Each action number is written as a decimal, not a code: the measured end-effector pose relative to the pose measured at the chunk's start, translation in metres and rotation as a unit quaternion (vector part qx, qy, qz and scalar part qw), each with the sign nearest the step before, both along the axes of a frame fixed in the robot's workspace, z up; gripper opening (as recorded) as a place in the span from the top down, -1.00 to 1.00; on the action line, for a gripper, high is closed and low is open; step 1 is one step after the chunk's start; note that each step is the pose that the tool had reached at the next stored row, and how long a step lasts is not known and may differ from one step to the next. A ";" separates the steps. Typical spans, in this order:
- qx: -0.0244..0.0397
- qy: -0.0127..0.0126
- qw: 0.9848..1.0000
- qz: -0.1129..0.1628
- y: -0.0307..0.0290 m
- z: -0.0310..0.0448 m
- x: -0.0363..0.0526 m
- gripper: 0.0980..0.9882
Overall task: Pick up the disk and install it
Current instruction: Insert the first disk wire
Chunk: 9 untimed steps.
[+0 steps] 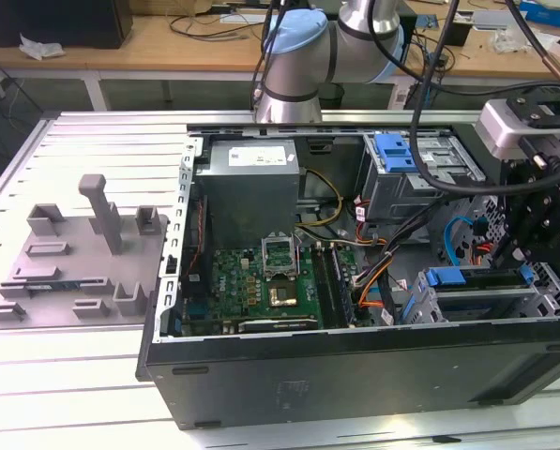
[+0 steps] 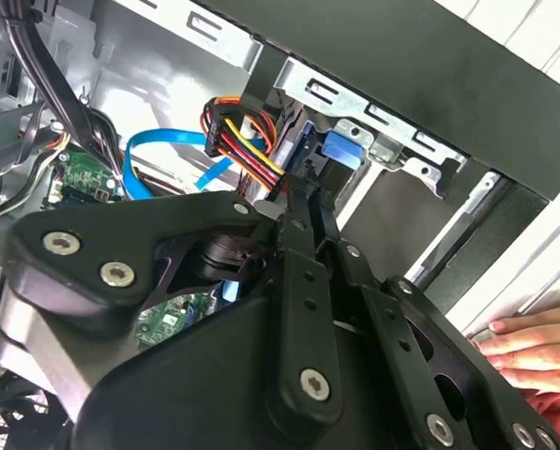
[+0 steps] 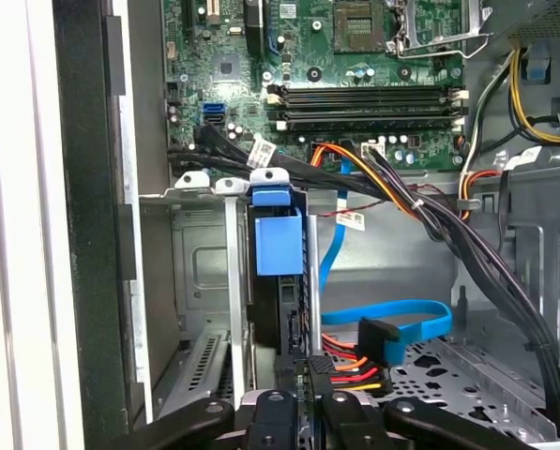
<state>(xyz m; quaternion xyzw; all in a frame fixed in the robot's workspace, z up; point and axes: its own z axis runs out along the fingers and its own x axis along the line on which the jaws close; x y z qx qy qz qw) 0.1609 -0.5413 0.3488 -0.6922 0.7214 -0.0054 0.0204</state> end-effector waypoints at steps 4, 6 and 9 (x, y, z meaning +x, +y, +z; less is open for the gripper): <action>0.000 -0.001 1.000 -0.002 -0.0002 -0.0002 -0.0007 0.84; 0.000 -0.002 1.000 -0.005 -0.0002 -0.0004 -0.0009 0.84; 0.000 -0.003 1.000 -0.015 0.0003 -0.0012 -0.0012 0.84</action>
